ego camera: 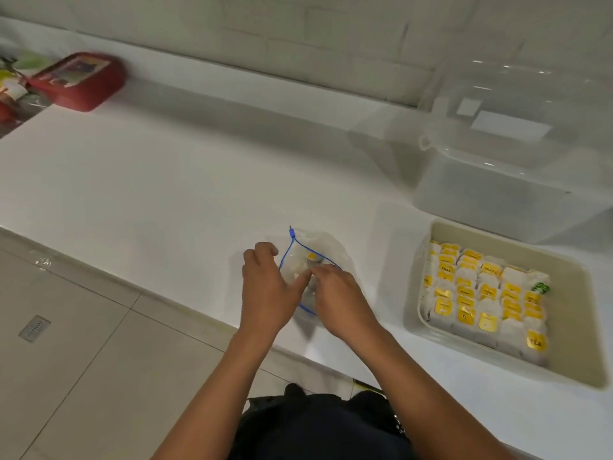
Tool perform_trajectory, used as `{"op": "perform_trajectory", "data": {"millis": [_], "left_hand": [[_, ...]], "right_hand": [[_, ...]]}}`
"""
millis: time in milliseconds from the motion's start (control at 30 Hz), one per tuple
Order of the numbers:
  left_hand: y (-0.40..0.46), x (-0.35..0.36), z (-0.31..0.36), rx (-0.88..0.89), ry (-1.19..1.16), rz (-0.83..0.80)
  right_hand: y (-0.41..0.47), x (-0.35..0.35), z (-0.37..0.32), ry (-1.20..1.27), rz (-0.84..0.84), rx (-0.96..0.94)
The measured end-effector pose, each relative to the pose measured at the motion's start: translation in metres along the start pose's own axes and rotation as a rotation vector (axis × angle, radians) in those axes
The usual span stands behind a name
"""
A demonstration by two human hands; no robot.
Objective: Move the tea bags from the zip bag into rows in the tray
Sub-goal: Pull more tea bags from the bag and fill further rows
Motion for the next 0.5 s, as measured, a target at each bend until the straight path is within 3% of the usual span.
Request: {"op": "perform_trajectory", "data": {"millis": [133, 500], "left_hand": [[0.008, 0.022, -0.016, -0.132, -0.018, -0.168], [0.018, 0.02, -0.024, -0.149, -0.11, -0.262]], "right_hand": [[0.021, 0.016, 0.014, -0.032, 0.066, 0.084], [0.031, 0.018, 0.012, -0.11, 0.152, 0.145]]}}
Point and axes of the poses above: each hand's wrist, its own y-axis towards the middle knuckle, its own x-axis out of the palm, z = x × y, the point moved 8 cm from there along y, towards the middle knuckle, and after that the axes turned 5 degrees about y, right-handed, at the moved point
